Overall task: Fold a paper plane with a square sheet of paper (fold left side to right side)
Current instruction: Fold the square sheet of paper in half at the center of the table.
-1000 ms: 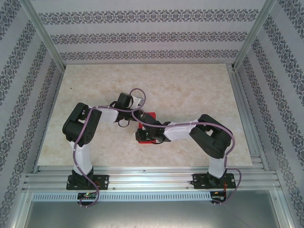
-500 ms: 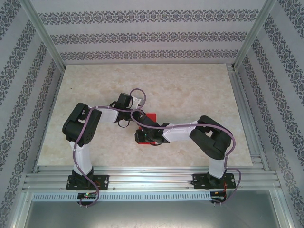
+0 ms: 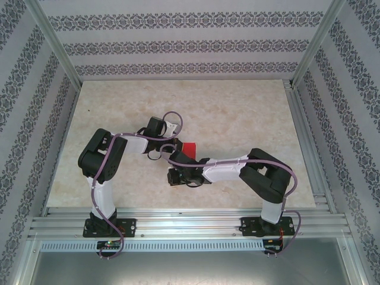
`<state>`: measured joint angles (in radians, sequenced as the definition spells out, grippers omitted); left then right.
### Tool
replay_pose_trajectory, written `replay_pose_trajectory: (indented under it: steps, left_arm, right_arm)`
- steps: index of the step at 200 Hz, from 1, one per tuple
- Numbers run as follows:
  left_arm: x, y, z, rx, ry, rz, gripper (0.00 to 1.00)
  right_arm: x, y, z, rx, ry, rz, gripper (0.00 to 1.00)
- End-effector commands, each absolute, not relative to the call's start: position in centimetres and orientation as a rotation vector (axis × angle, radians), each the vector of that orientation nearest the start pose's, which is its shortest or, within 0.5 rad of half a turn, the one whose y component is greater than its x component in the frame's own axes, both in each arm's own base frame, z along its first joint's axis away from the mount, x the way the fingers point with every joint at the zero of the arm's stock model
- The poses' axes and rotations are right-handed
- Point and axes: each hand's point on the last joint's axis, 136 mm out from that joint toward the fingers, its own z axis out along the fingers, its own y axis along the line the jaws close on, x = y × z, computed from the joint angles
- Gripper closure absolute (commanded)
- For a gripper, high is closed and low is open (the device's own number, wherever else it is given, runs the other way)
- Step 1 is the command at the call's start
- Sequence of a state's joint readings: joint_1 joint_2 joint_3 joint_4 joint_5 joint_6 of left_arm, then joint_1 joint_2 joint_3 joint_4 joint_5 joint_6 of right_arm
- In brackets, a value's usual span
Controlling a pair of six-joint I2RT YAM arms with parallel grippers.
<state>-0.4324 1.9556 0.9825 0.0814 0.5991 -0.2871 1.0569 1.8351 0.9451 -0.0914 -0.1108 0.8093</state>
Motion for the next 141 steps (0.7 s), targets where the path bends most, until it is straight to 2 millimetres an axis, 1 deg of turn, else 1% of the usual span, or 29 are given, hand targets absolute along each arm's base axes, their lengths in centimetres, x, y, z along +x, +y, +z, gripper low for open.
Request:
replay_pose_trajectory:
  steps: [1,33,47,57,71,86,95,109,115,126,141]
  left_arm:
    - [34.2,-25.2,-3.0,0.411,2.661,-0.883,0.93]
    - [34.2,-25.3,-3.1,0.413,2.661,-0.885,0.93]
    - [34.1,-25.4,-2.9,0.415,2.658,-0.898,0.93]
    - [34.2,-25.7,-2.4,0.421,2.642,-0.918,0.93]
    - [34.2,-26.2,-1.1,0.436,2.615,-0.956,0.91]
    - [34.6,-26.7,1.4,0.450,2.566,-0.993,0.88]
    - [35.0,-27.1,3.3,0.466,2.530,-1.008,0.86]
    - [35.5,-27.5,6.7,0.495,2.468,-1.024,0.82]
    - [35.7,-27.6,8.2,0.506,2.444,-1.024,0.80]
    - [36.0,-27.7,11.3,0.523,2.388,-1.023,0.72]
    - [36.0,-27.3,15.1,0.531,2.323,-1.004,0.68]
  right_arm:
    - [12.9,35.3,-1.9,-0.561,2.980,0.681,0.88]
    - [12.6,35.1,-1.9,-0.555,2.982,0.685,0.88]
    - [12.9,35.3,-1.3,-0.558,2.955,0.701,0.88]
    - [13.4,35.6,-0.1,-0.563,2.905,0.729,0.88]
    - [14.5,36.0,2.5,-0.569,2.807,0.774,0.87]
    - [16.0,35.5,5.7,-0.554,2.702,0.789,0.84]
    - [17.1,34.8,7.4,-0.527,2.654,0.790,0.77]
    - [18.8,33.1,9.2,-0.466,2.601,0.795,0.70]
    - [19.6,32.1,9.5,-0.432,2.592,0.786,0.69]
    - [21.0,30.4,9.8,-0.372,2.578,0.780,0.68]
    - [22.7,28.7,9.9,-0.297,2.566,0.800,0.68]
